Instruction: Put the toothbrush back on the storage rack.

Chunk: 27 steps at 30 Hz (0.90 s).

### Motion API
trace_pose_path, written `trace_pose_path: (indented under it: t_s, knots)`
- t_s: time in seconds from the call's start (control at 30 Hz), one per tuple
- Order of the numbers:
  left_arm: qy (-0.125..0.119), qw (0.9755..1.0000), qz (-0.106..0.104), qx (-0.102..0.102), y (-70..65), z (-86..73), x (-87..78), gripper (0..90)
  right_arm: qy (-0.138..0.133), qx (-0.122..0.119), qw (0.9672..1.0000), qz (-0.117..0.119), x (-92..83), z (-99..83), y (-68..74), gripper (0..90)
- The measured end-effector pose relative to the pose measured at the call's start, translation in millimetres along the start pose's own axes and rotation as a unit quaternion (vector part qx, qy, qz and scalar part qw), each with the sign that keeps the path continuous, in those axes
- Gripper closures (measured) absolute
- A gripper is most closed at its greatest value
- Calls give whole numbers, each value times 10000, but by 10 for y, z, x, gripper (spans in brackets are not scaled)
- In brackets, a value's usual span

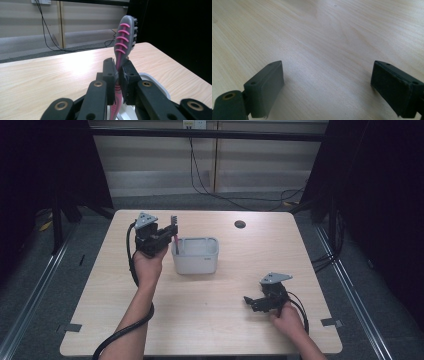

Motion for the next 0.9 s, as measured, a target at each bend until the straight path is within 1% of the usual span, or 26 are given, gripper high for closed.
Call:
trace_pose_path:
  t_s: [0.13, 0.2, 0.33, 0.43, 0.63, 0.9]
  knots:
    - [54, 10000, -4, 37, -2, -50, 26, 835, -3, -11, 10000, -2, 0, 1, -2, 103]
    - [33, 10000, -19, 6, -3, -65, 38, 835, 1, -1, 10000, 1, 0, 0, 0, 103]
    - [54, 10000, 13, 26, 4, -97, 46, 834, -2, -11, 10000, -15, 0, 1, -2, 103]
    - [39, 10000, 33, 3, 6, -121, 56, 834, 4, -7, 10000, -14, -1, 0, -2, 103]
    - [91, 9999, 55, 11, 16, -173, 73, 834, 11, 11, 10000, -9, -2, -1, 1, 103]
    - [71, 9999, 89, -8, 9, -241, 108, 834, -3, -8, 10000, -6, 0, 0, -1, 103]
Point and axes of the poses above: each handheld gripper's, and its own axes: x roughly forward along the jaws, z roughly out of its top, y roughly to its left, the point moved 5 cm from there along x, roughly forward along the jaws, and after that the axes turned 13 degrees about y, right-handed, at the moved point
